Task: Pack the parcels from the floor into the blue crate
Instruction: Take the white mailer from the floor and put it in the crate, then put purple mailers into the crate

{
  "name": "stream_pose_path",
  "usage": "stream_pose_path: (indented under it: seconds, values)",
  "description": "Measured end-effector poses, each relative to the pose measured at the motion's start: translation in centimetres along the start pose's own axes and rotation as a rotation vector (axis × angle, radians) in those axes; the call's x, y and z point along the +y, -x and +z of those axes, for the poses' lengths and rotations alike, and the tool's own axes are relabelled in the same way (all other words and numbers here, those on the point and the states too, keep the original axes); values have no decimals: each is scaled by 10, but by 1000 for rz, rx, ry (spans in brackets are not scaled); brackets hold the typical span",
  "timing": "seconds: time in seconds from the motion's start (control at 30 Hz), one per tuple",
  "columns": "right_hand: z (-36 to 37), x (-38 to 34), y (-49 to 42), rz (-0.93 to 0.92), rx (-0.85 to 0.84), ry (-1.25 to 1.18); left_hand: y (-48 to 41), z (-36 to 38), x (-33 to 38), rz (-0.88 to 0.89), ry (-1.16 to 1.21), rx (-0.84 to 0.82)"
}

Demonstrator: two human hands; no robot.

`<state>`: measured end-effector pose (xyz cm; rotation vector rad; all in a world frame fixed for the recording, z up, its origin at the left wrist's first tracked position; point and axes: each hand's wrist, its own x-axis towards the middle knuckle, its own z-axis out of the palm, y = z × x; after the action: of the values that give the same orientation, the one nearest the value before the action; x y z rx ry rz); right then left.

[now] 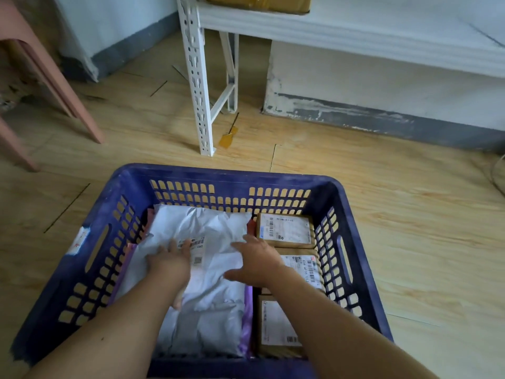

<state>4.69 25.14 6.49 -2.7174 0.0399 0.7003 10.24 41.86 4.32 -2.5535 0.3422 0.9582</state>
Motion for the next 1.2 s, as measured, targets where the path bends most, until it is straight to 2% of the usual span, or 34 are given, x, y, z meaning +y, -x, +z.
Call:
stream_pose_path:
  seconds: [0.23,0.37,0.73,0.97,1.2]
  values:
    - [-31,23,49,125,239,-266,30,-32,17,70,45,327]
    - [-41,44,85,210,310,-363,49,-42,43,125,65,429]
    - [-58,96,189,309,464,-359,126,-87,154,401,248,650]
    - [-64,131,242,407,579,-373,161,-116,233,573,364,721]
    - [-55,175,298,562,650,-368,191,-116,301,721,416,661]
